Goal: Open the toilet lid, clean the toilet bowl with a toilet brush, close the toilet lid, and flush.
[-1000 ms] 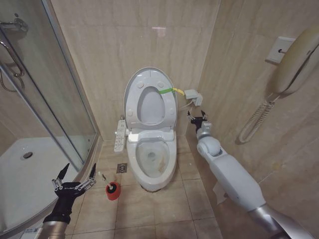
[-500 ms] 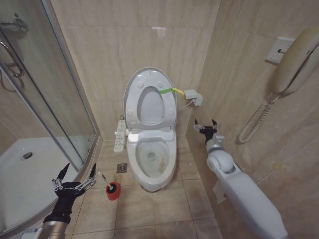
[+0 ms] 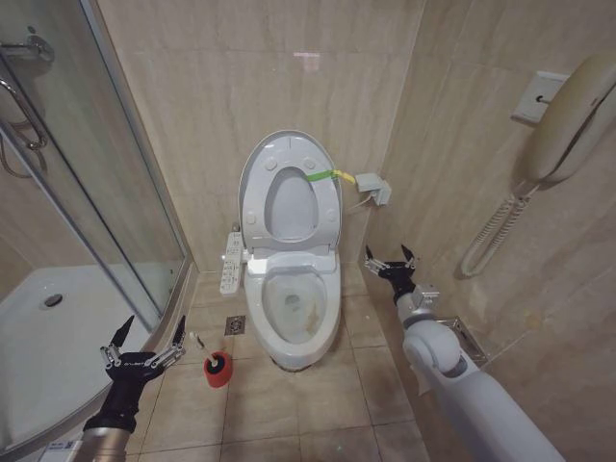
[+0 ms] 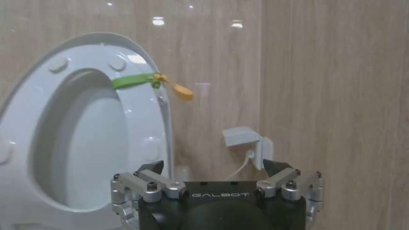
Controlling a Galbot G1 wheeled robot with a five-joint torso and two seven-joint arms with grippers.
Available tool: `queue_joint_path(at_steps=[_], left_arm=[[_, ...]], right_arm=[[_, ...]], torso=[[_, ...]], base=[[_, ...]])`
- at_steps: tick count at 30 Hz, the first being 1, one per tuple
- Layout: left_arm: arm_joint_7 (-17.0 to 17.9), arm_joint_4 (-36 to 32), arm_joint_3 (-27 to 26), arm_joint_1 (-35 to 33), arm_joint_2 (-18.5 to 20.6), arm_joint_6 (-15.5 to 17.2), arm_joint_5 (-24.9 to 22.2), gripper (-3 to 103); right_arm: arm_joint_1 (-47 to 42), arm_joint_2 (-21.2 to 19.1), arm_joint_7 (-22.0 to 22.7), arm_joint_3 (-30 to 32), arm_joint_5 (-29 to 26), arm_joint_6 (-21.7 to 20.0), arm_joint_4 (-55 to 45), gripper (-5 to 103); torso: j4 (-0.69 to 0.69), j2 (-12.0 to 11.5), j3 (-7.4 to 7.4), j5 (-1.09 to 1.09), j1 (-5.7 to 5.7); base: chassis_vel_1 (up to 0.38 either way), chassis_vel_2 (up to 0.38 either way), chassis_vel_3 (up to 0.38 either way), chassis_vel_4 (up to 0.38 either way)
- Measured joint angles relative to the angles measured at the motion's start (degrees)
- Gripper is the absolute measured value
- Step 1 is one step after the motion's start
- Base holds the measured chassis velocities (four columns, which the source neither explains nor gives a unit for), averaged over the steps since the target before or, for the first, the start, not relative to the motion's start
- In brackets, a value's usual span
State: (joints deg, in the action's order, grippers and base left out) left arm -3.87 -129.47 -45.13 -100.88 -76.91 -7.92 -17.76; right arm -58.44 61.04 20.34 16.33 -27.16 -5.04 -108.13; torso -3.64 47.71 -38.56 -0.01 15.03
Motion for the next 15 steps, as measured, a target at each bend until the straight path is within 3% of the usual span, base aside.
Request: queue_joint_path(at_steps=[10, 15], left_arm=[[0.0, 0.0, 0.0, 0.0, 0.0, 0.0, 0.0, 100], [0.0, 0.0, 0.0, 0.0, 0.0, 0.0, 0.0, 100]], right_arm=[[-6.9, 2.7, -0.3, 3.3, 3.9, 0.7, -4.6, 100], [-11.0, 4.5, -2.4, 7.0, 5.4, 1.1, -6.9, 100]], torso=[[-0.01, 0.0, 0.0, 0.0, 0.0], [-0.01, 0.0, 0.0, 0.0, 0.0]], base=[[0.0, 0.0, 0.0, 0.0], [0.0, 0.0, 0.0, 0.0]])
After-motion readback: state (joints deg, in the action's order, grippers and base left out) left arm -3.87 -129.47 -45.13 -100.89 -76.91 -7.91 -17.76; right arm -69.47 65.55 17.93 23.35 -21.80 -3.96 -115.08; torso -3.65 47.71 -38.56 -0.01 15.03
